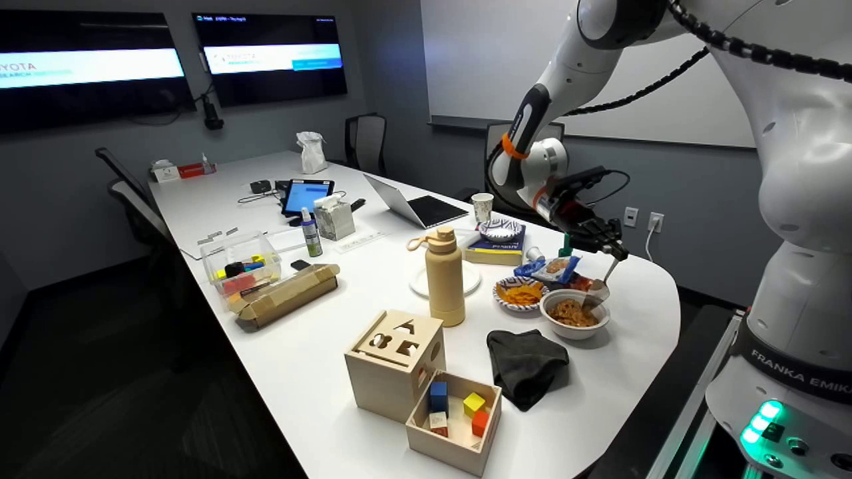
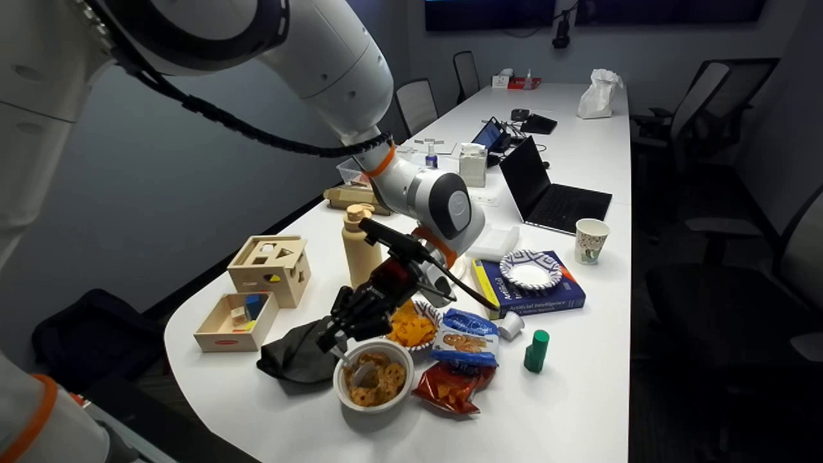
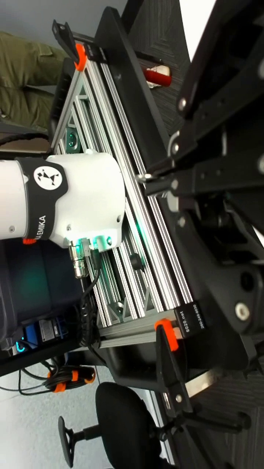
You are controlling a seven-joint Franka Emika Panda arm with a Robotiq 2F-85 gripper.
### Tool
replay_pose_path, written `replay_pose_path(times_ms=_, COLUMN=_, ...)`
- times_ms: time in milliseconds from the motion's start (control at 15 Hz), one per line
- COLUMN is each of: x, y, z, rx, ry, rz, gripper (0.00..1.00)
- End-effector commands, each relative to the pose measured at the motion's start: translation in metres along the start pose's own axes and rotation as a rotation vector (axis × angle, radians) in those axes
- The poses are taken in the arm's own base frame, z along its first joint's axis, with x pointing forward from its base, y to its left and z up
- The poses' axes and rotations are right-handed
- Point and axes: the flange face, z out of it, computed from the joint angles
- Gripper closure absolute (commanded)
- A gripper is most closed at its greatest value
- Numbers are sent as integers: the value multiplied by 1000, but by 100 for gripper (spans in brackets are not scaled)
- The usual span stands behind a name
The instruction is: Use the cake slicer to stir in the bowl closest to you
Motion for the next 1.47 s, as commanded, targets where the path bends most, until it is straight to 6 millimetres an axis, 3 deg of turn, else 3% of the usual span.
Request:
replay_pose_path(times_ms=0, x=3, y=-17, z=-5, rx=-64, ry=-19, rz=-57, gripper=99)
replay_pose_path(times_ms=400, x=4, y=-40, z=-18, rx=-83, ry=25, rz=-88, gripper=99)
replay_pose_path(times_ms=867, x=5, y=-29, z=-31, rx=-79, ry=55, rz=9, gripper=99)
replay_pose_path(times_ms=1400, x=25, y=-22, z=-18, rx=-126, ry=-11, rz=109, gripper=99)
